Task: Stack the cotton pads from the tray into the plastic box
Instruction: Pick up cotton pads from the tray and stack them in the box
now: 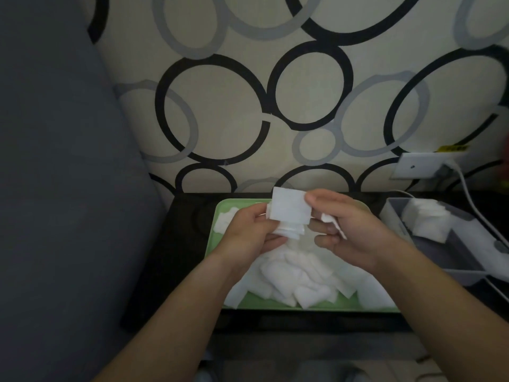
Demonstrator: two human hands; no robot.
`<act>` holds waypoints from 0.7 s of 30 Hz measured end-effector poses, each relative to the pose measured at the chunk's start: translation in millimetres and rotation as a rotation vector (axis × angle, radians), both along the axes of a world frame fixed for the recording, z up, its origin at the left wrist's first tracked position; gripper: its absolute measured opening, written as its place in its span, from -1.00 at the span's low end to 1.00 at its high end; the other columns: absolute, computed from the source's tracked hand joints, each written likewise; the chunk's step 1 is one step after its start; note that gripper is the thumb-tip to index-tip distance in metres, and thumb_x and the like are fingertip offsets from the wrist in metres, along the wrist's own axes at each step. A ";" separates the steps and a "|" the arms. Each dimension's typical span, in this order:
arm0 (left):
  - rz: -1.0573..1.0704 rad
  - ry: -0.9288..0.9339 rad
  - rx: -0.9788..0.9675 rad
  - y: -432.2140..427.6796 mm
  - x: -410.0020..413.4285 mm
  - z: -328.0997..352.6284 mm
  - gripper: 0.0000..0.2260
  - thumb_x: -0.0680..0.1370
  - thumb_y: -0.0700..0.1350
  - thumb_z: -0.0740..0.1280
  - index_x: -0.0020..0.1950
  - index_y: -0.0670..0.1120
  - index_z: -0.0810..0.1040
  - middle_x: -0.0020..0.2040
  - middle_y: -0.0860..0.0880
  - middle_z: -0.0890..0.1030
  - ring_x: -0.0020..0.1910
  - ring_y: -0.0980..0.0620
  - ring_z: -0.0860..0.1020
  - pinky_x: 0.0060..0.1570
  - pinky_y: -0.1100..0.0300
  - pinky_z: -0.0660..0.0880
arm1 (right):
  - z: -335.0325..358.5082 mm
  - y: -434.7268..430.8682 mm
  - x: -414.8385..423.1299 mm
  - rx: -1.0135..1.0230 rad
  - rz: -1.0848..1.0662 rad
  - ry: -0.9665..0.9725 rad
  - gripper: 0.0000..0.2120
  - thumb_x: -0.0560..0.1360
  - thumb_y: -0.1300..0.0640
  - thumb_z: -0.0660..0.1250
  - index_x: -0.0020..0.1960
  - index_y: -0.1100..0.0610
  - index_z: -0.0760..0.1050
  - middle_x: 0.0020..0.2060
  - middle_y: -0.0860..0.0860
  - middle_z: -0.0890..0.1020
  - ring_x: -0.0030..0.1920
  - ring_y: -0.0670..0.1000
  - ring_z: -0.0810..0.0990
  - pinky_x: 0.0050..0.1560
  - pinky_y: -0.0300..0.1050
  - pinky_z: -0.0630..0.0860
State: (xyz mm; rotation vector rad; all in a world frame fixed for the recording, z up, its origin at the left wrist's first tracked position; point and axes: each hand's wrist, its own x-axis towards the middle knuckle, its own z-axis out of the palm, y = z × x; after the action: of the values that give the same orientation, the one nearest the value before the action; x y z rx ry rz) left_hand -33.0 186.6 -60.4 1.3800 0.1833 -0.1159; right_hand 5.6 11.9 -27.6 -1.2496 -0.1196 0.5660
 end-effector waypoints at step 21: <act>0.059 0.155 -0.269 -2.1 -0.6 12.1 -0.64 0.64 0.07 0.26 0.23 -0.19 0.60 0.13 -0.21 0.68 0.07 -0.17 0.68 -0.03 -0.04 0.65 | -10.2 14.0 -3.9 -0.462 -0.271 -0.372 -0.91 0.50 0.13 0.43 -0.17 0.03 0.67 -0.39 -0.09 0.49 -0.44 -0.12 0.39 -0.38 -0.21 0.32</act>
State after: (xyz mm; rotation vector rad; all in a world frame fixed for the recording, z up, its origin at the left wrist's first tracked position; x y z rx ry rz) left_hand -33.6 184.4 -48.2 1.0964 0.3257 -0.1911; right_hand 1.7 25.9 -37.8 -1.7815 -0.1316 0.1187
